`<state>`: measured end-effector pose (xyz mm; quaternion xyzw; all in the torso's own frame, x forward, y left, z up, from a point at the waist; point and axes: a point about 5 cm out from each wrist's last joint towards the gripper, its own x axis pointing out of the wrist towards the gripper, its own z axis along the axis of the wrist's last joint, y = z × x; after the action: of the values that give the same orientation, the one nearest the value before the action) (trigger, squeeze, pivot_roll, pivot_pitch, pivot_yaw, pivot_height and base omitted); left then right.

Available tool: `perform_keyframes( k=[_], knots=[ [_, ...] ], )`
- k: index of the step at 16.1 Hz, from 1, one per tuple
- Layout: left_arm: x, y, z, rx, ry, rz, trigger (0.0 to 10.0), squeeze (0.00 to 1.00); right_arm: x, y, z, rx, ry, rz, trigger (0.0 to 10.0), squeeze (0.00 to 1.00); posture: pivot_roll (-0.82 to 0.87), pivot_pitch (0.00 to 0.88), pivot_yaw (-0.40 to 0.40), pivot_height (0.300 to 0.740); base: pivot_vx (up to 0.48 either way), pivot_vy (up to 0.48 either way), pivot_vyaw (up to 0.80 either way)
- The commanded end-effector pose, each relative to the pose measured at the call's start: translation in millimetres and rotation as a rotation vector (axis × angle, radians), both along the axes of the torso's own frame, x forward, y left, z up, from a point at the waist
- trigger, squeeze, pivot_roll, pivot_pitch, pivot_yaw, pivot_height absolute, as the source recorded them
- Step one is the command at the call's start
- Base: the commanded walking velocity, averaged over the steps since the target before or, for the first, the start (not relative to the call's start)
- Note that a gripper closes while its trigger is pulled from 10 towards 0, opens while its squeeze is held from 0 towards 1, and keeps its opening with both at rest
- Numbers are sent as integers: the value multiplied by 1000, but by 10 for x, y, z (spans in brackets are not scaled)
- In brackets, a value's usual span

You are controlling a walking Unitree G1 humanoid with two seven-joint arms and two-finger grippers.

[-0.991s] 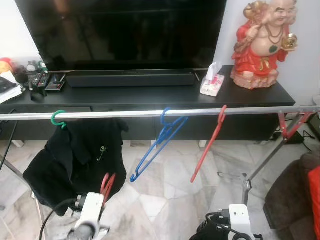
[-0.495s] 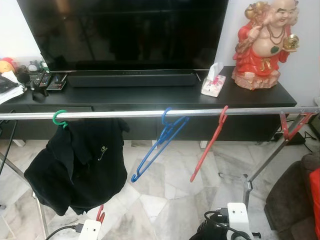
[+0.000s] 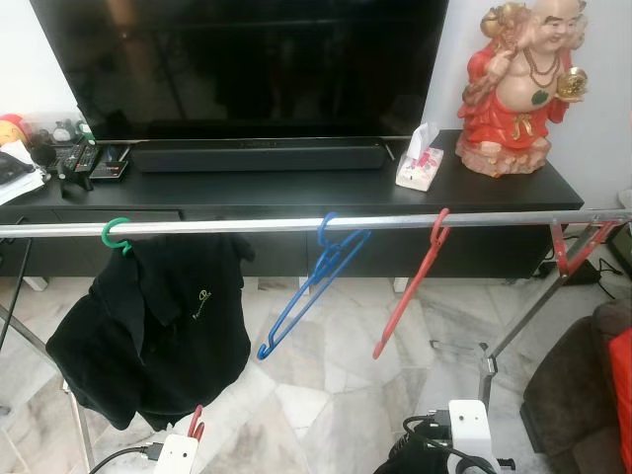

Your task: Hang hanger

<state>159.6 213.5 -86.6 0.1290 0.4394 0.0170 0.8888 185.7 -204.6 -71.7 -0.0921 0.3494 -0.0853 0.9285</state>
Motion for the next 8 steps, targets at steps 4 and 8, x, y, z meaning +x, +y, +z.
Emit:
perform_keyframes(
  k=[4,8],
  knots=[
    [-42,-4,-18,8,7,-2,10000,0,64,41,43,2,-46,11,10000,0,-60,0,-8,740,-268,0,0],
    [-40,2,-15,10,3,0,10000,0,76,46,50,3,-52,14,10000,0,-59,0,-10,740,-277,0,0]
  ],
)
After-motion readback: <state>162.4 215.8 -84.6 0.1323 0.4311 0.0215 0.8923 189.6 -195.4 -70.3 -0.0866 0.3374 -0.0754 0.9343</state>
